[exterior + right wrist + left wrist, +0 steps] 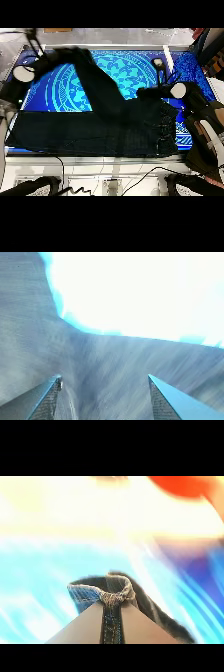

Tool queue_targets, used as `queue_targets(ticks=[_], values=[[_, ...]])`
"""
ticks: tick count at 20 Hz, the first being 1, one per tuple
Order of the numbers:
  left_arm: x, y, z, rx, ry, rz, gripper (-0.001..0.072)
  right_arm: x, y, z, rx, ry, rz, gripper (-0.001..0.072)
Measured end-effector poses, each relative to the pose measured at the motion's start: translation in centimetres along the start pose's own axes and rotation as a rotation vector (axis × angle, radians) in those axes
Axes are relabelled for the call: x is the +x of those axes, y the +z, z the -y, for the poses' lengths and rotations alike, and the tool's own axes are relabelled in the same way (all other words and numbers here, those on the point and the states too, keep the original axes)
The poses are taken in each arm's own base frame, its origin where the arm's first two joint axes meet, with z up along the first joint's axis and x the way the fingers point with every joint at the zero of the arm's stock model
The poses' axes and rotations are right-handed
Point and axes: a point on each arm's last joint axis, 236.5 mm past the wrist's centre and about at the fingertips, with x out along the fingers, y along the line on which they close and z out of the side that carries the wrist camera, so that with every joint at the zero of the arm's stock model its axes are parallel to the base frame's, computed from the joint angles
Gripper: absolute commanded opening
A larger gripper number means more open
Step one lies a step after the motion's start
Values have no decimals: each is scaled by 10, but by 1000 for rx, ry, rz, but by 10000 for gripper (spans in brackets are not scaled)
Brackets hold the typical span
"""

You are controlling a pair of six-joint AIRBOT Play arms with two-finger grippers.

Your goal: Fold the clothes and pants, and hang the long-sleeved shirts on hangers.

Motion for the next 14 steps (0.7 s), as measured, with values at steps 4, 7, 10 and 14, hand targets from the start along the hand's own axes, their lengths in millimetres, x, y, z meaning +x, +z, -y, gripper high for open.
queue_targets(ticks=[4, 7, 10, 14], values=[[-22, 40, -79, 24, 190, 133, 41, -24, 42, 51, 79, -94, 130, 623], [-36, 22, -135, 12, 279, 75, 41, -42, 45, 108, 192, -185, 160, 623], [-48, -29, -180, 2, 314, -98, 41, -60, 32, 160, 295, -265, 148, 581], [-63, -101, -205, -10, 292, -351, 40, -74, -6, 208, 405, -334, 58, 491]])
